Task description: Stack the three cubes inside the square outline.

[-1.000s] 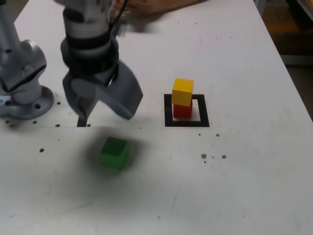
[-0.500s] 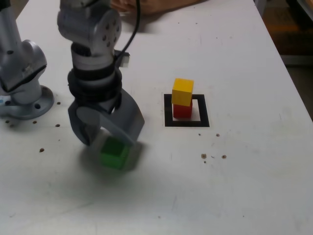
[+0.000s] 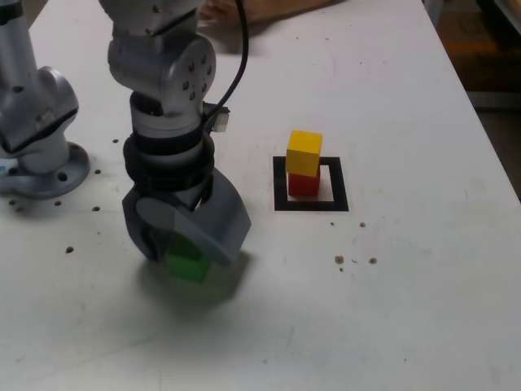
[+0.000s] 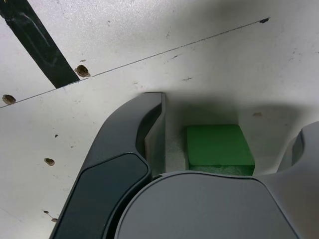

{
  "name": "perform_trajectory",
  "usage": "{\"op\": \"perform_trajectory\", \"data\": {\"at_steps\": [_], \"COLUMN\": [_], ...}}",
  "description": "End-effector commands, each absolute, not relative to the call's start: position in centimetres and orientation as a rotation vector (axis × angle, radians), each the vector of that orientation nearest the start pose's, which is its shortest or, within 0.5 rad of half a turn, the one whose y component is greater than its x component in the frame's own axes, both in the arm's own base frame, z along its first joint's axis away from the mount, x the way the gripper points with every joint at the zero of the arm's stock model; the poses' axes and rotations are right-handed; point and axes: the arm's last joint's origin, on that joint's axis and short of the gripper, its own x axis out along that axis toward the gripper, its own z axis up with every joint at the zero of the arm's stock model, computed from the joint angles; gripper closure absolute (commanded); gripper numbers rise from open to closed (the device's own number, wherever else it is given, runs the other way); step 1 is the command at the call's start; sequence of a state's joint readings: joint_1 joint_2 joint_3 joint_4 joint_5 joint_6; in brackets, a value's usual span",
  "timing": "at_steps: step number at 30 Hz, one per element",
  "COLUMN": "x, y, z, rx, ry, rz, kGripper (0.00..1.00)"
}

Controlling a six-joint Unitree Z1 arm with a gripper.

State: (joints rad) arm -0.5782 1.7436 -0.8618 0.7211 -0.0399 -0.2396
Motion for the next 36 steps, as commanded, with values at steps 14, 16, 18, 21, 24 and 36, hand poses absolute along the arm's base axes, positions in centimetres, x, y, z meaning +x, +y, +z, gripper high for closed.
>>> {"op": "perform_trajectory", "data": {"at_steps": [14,16,18,21,24,36], "x": [20.9,21.0,21.0,21.0,20.8,21.8], "y": [-16.1,-16.4,-16.6,-16.7,-16.6,-16.2], "z": [18.1,18.0,17.8,17.6,17.7,25.9], "rx": [0.288,0.292,0.294,0.296,0.299,0.407], "ry": [1.631,1.633,1.638,1.645,1.657,1.727], "rz": [-0.301,-0.300,-0.296,-0.280,-0.252,-0.093], "kGripper": [0.62,0.74,0.84,0.95,0.99,0.99]}}
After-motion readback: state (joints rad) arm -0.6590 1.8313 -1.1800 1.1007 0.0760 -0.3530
